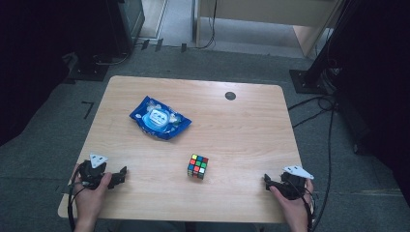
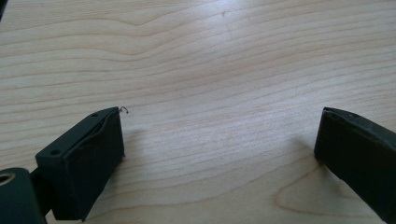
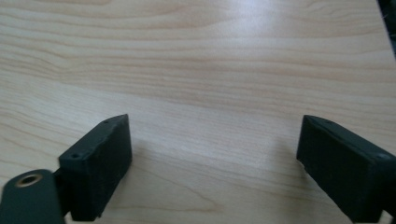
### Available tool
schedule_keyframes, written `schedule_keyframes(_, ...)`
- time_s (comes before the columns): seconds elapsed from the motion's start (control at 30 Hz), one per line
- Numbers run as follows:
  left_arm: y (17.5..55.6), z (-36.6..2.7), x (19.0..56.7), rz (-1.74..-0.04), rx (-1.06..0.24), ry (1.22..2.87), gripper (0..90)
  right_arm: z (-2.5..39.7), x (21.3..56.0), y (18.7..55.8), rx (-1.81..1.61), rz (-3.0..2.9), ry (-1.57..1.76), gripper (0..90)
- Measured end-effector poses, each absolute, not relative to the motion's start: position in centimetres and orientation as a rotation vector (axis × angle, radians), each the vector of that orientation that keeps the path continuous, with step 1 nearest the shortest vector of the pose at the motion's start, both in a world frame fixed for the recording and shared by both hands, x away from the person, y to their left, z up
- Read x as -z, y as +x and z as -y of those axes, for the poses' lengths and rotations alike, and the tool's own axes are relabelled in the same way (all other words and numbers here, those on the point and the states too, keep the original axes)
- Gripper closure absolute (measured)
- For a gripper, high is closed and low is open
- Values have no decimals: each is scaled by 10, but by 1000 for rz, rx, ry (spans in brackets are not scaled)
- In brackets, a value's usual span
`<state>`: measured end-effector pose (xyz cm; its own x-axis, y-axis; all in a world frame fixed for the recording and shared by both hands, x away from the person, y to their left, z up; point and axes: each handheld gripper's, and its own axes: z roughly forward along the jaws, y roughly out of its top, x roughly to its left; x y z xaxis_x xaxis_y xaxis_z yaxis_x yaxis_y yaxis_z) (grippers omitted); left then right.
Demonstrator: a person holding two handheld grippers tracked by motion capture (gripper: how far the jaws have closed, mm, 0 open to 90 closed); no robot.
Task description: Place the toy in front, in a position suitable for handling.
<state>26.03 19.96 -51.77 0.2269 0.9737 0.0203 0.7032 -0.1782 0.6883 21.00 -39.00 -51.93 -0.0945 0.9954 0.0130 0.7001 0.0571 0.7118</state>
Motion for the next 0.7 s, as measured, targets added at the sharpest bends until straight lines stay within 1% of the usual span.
schedule_keyframes(0.13, 261, -195, 516, -1542, -680, 1942, 14, 373, 510, 208, -823, -1874, 1630, 106)
schedule_keyframes(0.17, 262, -189, 513, -1521, -689, 1956, 14, 358, 503, 208, -850, -1878, 1587, 106)
schedule_keyframes(0.23, 262, -183, 512, -1505, -705, 1978, 14, 353, 500, 208, -871, -1879, 1584, 106)
schedule_keyframes(0.27, 264, -174, 510, -1484, -704, 1988, 14, 339, 494, 207, -928, -1879, 1565, 107)
schedule_keyframes(0.4, 270, -162, 507, -1461, -662, 1986, 14, 315, 488, 207, -987, -1908, 1528, 110)
schedule_keyframes(0.57, 286, -145, 502, -1430, -627, 2003, 14, 281, 490, 207, -1046, -1987, 1503, 110)
schedule_keyframes(0.7, 294, -131, 508, -1420, -588, 1979, 15, 253, 490, 209, -1085, -2043, 1479, 111)
